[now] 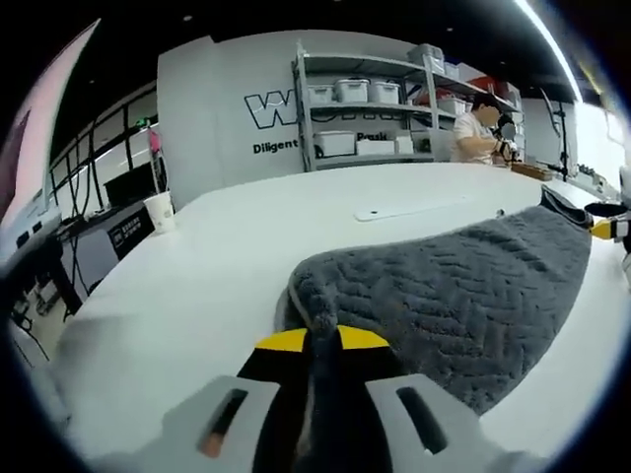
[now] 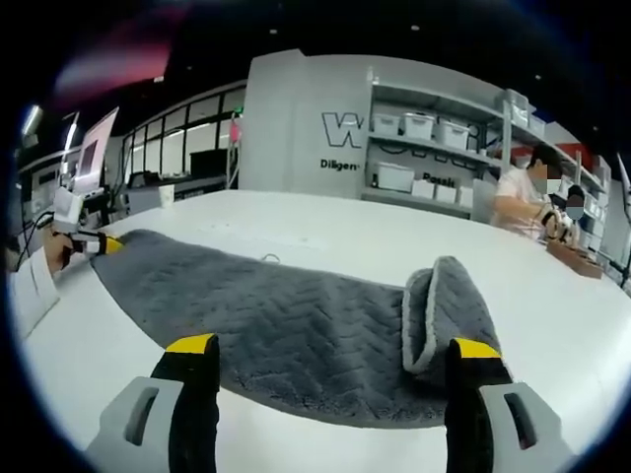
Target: Open the folded towel by lifting each exposed corner and separating the folded layers until the towel lies flat within the target outline without major curled edges
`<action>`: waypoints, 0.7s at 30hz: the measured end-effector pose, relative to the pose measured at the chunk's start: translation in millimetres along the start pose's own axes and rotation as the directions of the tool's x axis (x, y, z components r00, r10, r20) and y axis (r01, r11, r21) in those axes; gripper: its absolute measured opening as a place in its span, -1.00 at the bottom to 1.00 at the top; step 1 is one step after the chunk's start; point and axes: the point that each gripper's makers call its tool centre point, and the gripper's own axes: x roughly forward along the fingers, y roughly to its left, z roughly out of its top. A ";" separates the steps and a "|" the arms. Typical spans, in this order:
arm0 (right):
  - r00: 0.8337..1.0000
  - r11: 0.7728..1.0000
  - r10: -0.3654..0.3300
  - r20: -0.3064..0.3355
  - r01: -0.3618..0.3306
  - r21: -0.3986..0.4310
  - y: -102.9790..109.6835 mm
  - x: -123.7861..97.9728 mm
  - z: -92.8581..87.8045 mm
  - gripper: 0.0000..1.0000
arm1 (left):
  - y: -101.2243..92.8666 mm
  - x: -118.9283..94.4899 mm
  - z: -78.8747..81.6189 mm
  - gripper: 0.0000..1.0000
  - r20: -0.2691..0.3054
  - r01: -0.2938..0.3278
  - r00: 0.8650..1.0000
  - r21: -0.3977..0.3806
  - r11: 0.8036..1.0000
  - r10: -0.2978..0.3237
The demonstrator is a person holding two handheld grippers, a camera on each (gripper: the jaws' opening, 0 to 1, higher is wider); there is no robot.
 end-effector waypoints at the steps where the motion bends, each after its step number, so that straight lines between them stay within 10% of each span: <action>1: 1.000 1.000 0.000 0.000 0.000 0.000 0.1 0.0 0.1 0.89 | 2.2 -0.8 -0.4 -0.84 -0.002 -0.008 1.000 0.003 1.000 0.008; 21: 1.000 1.000 0.010 -0.009 -0.010 -0.012 4.4 1.4 0.2 0.90 | 47.1 -9.9 -6.4 -0.83 -0.020 -0.165 0.986 0.075 0.983 0.167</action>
